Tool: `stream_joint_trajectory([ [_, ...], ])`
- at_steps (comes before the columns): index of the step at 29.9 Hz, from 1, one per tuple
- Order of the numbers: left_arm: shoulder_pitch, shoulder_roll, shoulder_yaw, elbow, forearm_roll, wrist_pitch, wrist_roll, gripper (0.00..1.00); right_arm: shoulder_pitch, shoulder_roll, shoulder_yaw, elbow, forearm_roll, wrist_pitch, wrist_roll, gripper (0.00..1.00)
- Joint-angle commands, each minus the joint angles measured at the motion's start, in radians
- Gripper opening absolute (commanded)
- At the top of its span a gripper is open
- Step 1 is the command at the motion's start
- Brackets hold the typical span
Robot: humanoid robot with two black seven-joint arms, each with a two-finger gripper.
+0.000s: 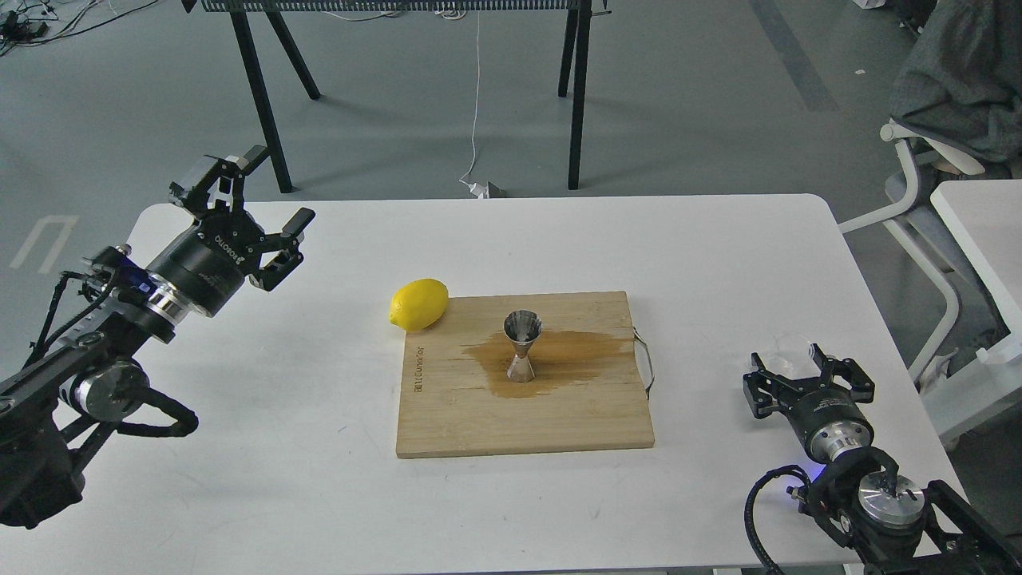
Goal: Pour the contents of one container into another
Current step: 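Set the glass cup down on the table and release it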
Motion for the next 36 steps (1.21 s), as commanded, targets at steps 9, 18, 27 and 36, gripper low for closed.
stream_joint_trajectory([
  [9,0.0,0.001,0.0,0.0,0.0,0.0,0.0,0.98,-0.098,-0.018,-0.017,0.111,0.003,-0.001,-0.001,0.96],
  [18,0.0,0.001,0.0,0.002,0.0,0.0,0.0,0.98,-0.268,-0.127,0.052,0.351,0.005,-0.005,0.001,0.96],
  [27,0.0,-0.001,-0.001,0.017,-0.001,0.0,0.0,0.98,-0.376,-0.304,0.087,0.538,-0.008,0.289,0.001,0.99],
  [36,0.002,-0.004,-0.001,0.124,-0.024,0.0,0.0,0.99,-0.16,-0.405,0.082,0.466,-0.055,0.302,-0.019,0.99],
])
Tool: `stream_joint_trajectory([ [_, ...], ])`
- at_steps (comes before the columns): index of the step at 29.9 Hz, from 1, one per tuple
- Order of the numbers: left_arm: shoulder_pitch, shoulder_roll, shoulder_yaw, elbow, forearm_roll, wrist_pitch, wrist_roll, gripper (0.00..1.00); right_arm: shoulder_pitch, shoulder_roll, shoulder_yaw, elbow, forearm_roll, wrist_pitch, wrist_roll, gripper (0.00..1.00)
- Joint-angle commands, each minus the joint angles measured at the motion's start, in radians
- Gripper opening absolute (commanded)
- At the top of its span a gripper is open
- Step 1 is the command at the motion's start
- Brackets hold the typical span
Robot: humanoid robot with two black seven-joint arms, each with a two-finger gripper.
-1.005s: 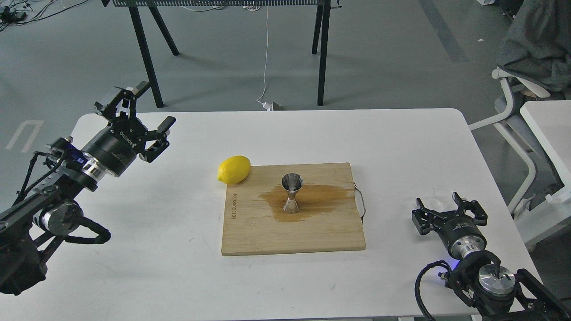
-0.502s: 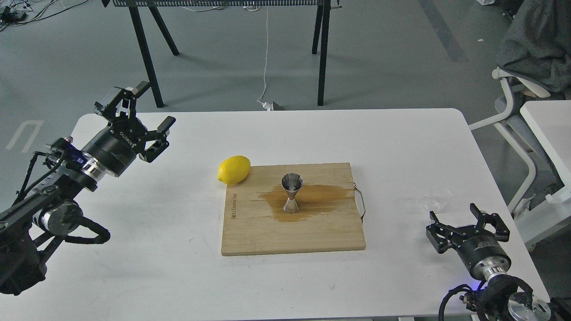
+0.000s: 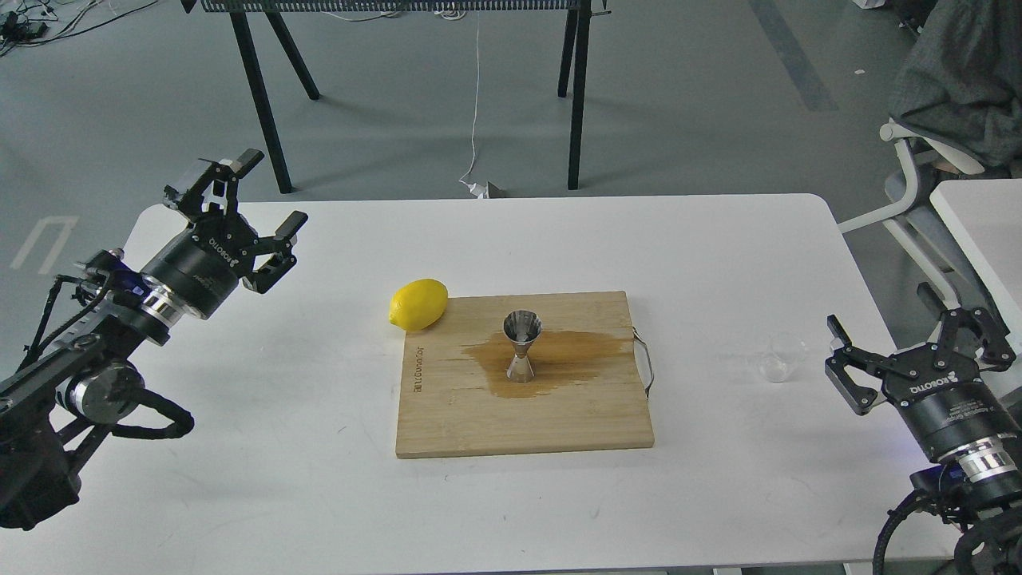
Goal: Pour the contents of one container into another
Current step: 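Set the glass cup down on the table and release it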
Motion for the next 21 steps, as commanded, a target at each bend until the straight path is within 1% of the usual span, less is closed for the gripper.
stream_joint_trajectory([
  [1,0.001,-0.006,0.002,0.067,-0.033,0.0,0.0,0.99,0.143,-0.011,-0.015,-0.073,-0.024,0.0,-0.016,0.99],
  [5,-0.002,-0.014,0.0,0.171,-0.068,0.0,0.0,0.99,0.307,-0.012,-0.088,-0.188,-0.026,0.0,-0.014,0.99],
  [8,-0.009,-0.012,-0.001,0.191,-0.083,0.0,0.0,0.99,0.39,0.002,-0.133,-0.258,-0.026,0.0,-0.008,0.99],
  [13,-0.014,-0.011,-0.001,0.191,-0.109,0.0,0.0,0.99,0.407,0.043,-0.133,-0.291,-0.026,0.0,-0.002,0.99],
  [16,-0.012,-0.012,-0.001,0.191,-0.109,0.0,0.0,0.99,0.409,0.075,-0.121,-0.292,-0.026,0.0,0.015,0.99],
  [21,-0.014,-0.012,-0.001,0.193,-0.109,0.0,0.0,0.99,0.41,0.075,-0.114,-0.3,-0.024,0.0,0.043,0.98],
])
